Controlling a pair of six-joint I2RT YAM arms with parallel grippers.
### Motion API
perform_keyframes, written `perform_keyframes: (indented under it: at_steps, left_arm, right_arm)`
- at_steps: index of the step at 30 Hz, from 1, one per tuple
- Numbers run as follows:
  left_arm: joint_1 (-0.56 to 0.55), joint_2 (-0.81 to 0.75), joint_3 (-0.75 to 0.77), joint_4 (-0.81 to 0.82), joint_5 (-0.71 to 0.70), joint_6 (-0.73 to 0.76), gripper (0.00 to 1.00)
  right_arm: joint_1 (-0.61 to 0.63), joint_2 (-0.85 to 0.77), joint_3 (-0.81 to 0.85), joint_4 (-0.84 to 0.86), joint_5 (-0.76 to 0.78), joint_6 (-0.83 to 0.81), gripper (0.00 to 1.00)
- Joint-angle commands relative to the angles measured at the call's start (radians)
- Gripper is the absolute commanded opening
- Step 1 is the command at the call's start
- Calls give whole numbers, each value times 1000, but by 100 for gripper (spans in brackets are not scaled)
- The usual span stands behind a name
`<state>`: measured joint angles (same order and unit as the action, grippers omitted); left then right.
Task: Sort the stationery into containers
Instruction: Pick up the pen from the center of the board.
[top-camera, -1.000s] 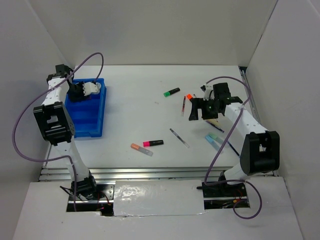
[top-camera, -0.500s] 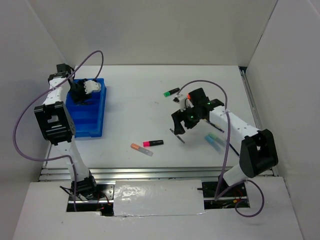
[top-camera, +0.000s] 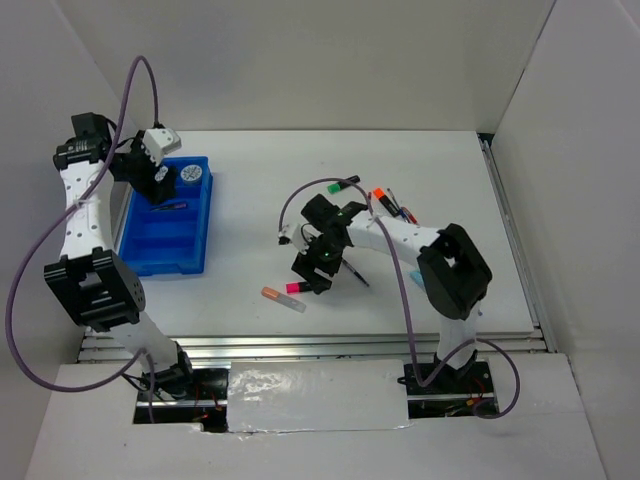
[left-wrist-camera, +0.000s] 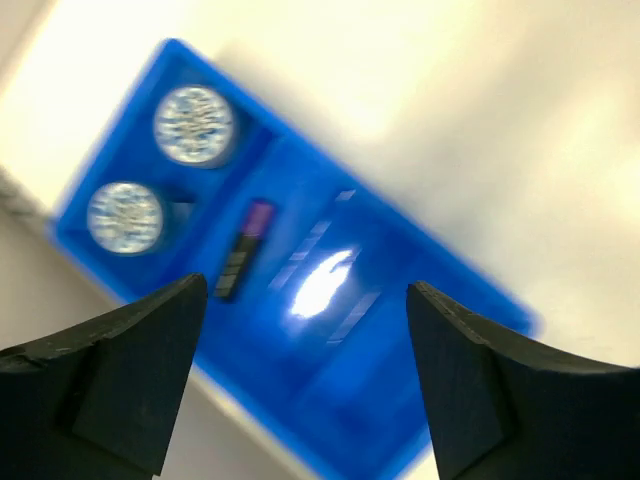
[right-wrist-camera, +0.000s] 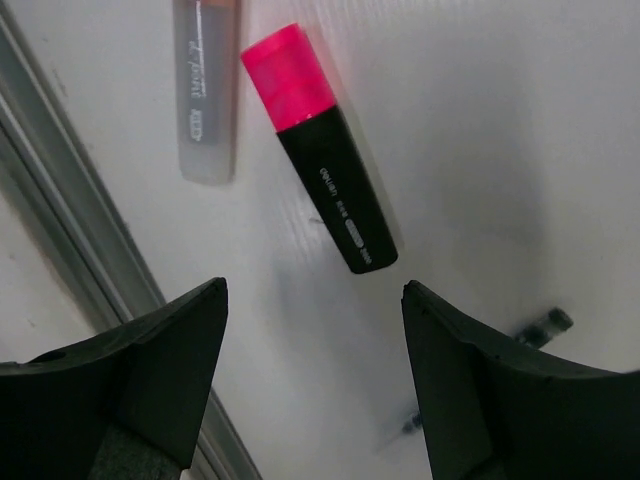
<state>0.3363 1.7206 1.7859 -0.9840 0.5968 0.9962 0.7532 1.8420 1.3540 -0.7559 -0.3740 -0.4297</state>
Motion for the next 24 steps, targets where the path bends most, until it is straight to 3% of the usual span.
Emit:
perform_keyframes:
  at_steps: [1,6,10,17,19,24]
  left_arm:
    - [32,-41,-68,-88,170,-120,94]
    - [47,-137,-155,-32,242,-226,95]
    - [49,-243,-273,124,265,-338,94]
    - [32,-348,-411,249,274,-409,91]
    - [26,-352,-424,249,281,-432,88]
    - [17,-371,-466,327,304,-599,82]
  right_arm:
    - [15,62,86,-62,49,-52,76]
    - [55,134,99,-22,147,-53,71]
    - [98,141,57,33,233,-64,67]
    - [155,155,0,113,299,-99,56]
    - [161,178,4,113,299,-106,48]
    - [135,211,37,76,277,-93,14]
